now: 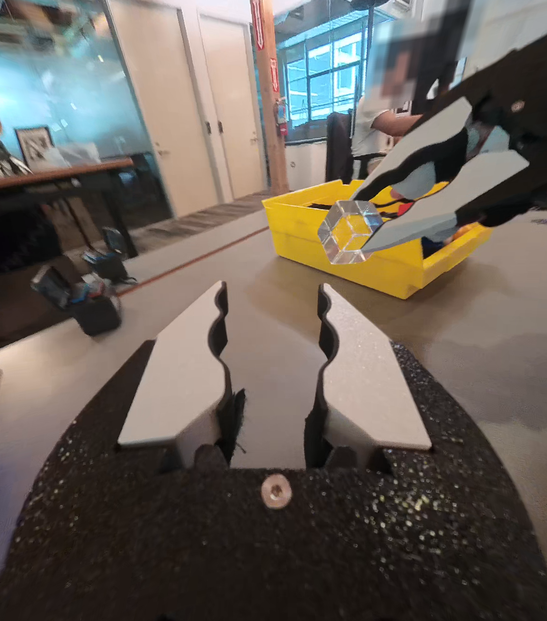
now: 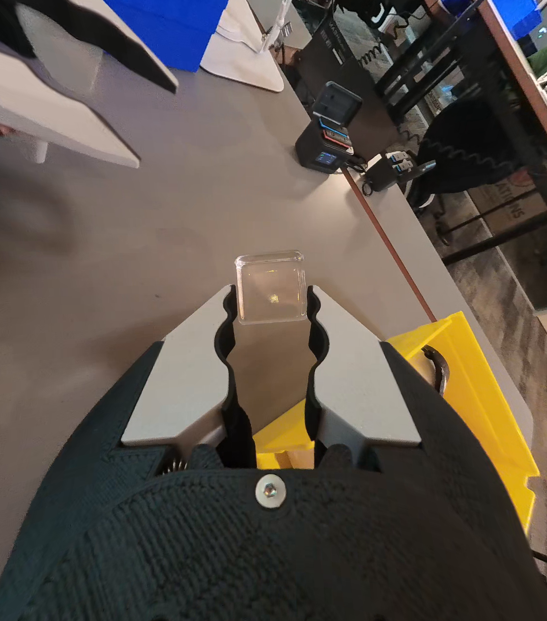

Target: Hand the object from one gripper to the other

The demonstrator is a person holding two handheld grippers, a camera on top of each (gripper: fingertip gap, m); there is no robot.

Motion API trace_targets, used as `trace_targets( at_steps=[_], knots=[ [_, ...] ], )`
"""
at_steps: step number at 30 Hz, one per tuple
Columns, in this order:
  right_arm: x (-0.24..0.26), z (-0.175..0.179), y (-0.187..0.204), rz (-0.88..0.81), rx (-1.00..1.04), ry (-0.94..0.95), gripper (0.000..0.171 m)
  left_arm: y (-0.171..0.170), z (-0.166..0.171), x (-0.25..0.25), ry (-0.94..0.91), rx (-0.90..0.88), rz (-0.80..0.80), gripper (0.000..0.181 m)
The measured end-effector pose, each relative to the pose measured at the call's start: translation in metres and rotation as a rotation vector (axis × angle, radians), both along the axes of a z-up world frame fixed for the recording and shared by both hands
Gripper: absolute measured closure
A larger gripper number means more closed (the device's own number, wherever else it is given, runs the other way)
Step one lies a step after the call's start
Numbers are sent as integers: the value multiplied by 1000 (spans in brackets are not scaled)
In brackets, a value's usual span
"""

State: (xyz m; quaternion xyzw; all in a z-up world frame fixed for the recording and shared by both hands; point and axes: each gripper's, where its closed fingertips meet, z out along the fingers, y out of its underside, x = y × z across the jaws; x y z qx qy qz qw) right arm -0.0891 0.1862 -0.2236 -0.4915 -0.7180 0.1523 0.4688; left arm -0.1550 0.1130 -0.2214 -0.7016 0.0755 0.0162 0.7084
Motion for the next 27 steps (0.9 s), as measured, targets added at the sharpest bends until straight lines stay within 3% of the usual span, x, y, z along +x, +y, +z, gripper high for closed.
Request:
trace_targets(
  at_steps=[8, 14, 17, 18, 19, 21, 27],
  knots=[
    [9, 26, 18, -48, 15, 66, 131, -2, -7, 6, 117, 55, 18, 131],
    [48, 67, 77, -214, -3, 155, 131, 0, -12, 9, 146, 59, 15, 131],
    [73, 66, 122, -352, -35, 143, 131, 1, -14, 10, 150, 57, 5, 132],
    [81, 62, 137, -402, -40, 130, 137, 1, -14, 10, 147, 55, 5, 132],
    [89, 61, 152, -448, -34, 144, 153, 1, -15, 10, 142, 54, 4, 133],
    [101, 58, 174, -509, -39, 153, 159, 2, -15, 9, 130, 52, 2, 133],
    [109, 48, 188, -504, -158, 177, 157, 3, -18, 7, 102, 37, -4, 133]
  ],
)
